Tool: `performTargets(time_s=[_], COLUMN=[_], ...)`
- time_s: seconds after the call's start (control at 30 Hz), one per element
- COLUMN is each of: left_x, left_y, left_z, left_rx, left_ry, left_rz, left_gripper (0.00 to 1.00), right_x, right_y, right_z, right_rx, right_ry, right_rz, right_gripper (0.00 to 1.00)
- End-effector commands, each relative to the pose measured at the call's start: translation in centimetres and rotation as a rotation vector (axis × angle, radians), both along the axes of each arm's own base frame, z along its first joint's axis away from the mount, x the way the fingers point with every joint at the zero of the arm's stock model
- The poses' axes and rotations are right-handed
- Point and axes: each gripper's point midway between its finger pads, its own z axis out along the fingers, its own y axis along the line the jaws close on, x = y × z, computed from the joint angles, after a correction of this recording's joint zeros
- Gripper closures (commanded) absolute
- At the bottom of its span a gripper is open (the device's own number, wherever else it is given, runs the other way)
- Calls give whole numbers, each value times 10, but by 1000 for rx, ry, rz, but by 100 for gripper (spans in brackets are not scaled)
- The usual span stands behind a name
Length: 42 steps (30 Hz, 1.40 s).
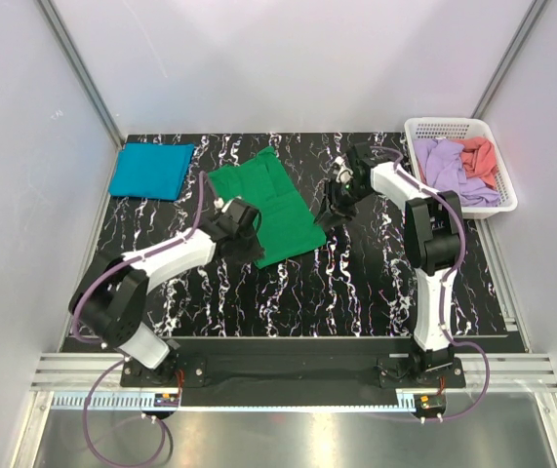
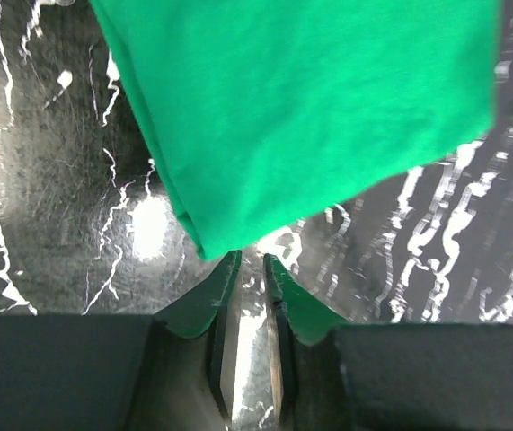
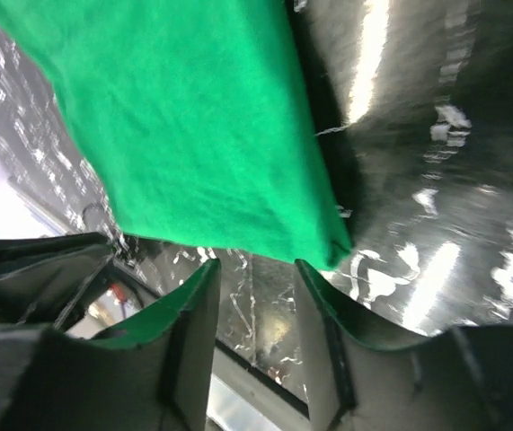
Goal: Fold and stack the t-shirts
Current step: Fold the tshirt
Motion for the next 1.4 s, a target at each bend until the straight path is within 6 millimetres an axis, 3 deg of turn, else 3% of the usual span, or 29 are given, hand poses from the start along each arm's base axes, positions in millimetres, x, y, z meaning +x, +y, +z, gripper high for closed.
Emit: performTargets(time_s=[0.0, 0.2, 0.33, 0.6, 0.73, 0.83, 0.9, 1.03, 1.13, 1.17, 1.3, 1.37], left_x=[1, -13, -21, -32, -35, -44, -45, -35, -24, -18, -12, -13], left_y=[-4, 10, 25, 53, 87, 115, 121, 114, 100, 87, 65, 64], left_z=[-20, -50, -59, -58, -53, -48, -35, -2, 14, 19, 16, 3], left_rx=[-20, 61, 134, 197, 252, 296, 271, 178, 95, 36, -54, -54], left_ry=[32, 130, 177, 202, 221, 254, 228, 111, 53, 33, 30, 62], left_rz=[25, 62, 86, 114, 168, 233, 255, 252, 208, 168, 98, 98], left_gripper=[79, 82, 83, 83, 83, 83, 80, 64, 62, 62, 63, 64], right_x=[21, 20, 13, -8, -30, -41, -44, -51, -56, -58, -60, -60], right_y=[-23, -25, -22, -4, 18, 20, 18, 22, 31, 40, 60, 65], right_z=[27, 6, -2, -10, -4, 5, 14, 22, 23, 29, 39, 27], right_rx=[-77, -93, -61, -17, -17, -9, -11, 18, 21, 39, 119, 122], right_ry=[-100, -67, -65, -32, -26, -36, -60, -61, -57, -63, -48, -27], right_rz=[-51, -19, 6, 33, 59, 14, -16, -17, 13, 33, 44, 48], right_gripper=[53, 53, 55, 58, 57, 56, 55, 54, 58, 59, 66, 66])
